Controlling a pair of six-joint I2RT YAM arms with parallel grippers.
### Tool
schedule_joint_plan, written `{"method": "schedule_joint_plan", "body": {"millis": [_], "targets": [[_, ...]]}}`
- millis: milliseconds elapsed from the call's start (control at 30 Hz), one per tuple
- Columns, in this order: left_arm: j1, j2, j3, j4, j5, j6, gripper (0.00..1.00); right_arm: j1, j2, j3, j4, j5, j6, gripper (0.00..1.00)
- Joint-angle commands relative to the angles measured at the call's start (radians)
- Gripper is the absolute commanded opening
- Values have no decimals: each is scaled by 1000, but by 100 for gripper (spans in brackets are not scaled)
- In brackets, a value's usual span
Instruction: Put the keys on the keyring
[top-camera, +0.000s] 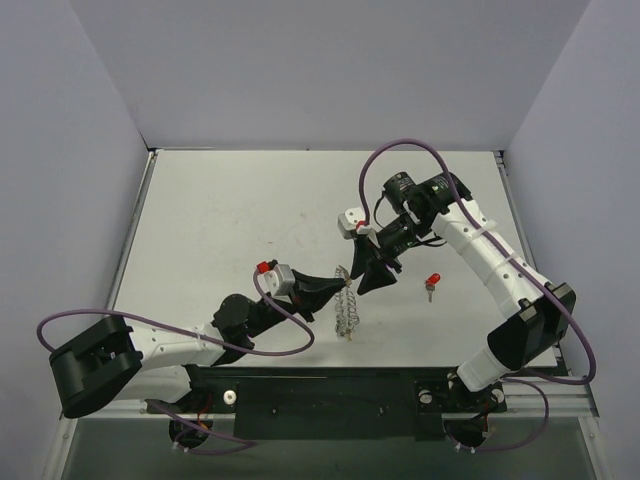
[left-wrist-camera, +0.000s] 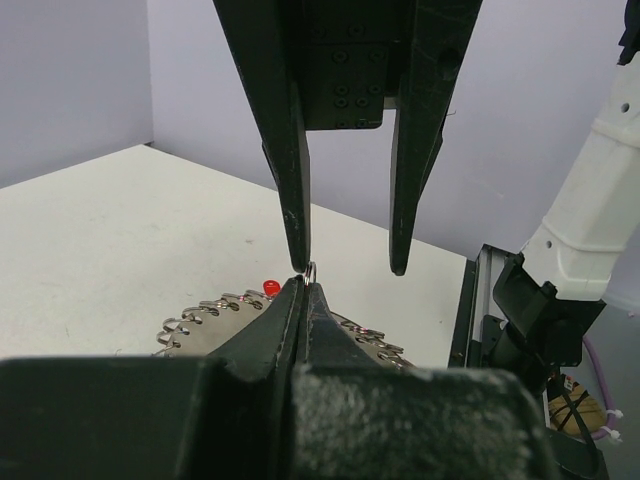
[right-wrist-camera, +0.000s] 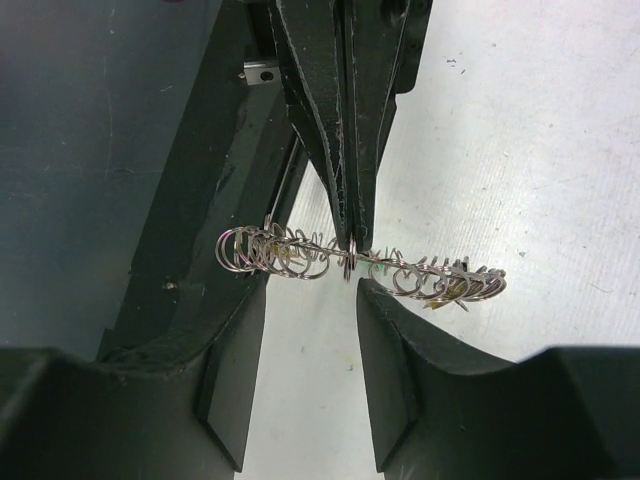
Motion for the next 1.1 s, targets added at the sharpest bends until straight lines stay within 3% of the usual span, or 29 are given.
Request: {"method": "schedule_joint_plan", "body": {"millis": [0, 367, 500, 600, 733, 867, 967, 1067], "targets": [[5, 1, 38, 349, -9, -23, 0, 17, 15, 38, -21, -60, 1, 36], [5, -6, 41, 352, -17, -20, 0, 32, 50, 30, 11, -37, 38, 30], [5, -9, 39, 352, -18, -18, 0, 40, 53, 32, 19, -23, 51, 17], [5, -14, 30, 351, -23, -14, 0, 44, 47, 30, 23, 0, 61, 0], [8, -39, 13, 322, -34, -3, 0, 52, 22, 30, 74, 73, 158, 0], [16, -101, 16, 108, -14, 3, 1, 63, 2, 59, 81, 166, 259, 0], [16, -201, 44, -120, 8, 35, 27, 98, -8, 73, 48, 274, 253, 0], [16, -276, 100, -409, 5, 74, 36, 135, -4, 90, -6, 348, 233, 0]]}}
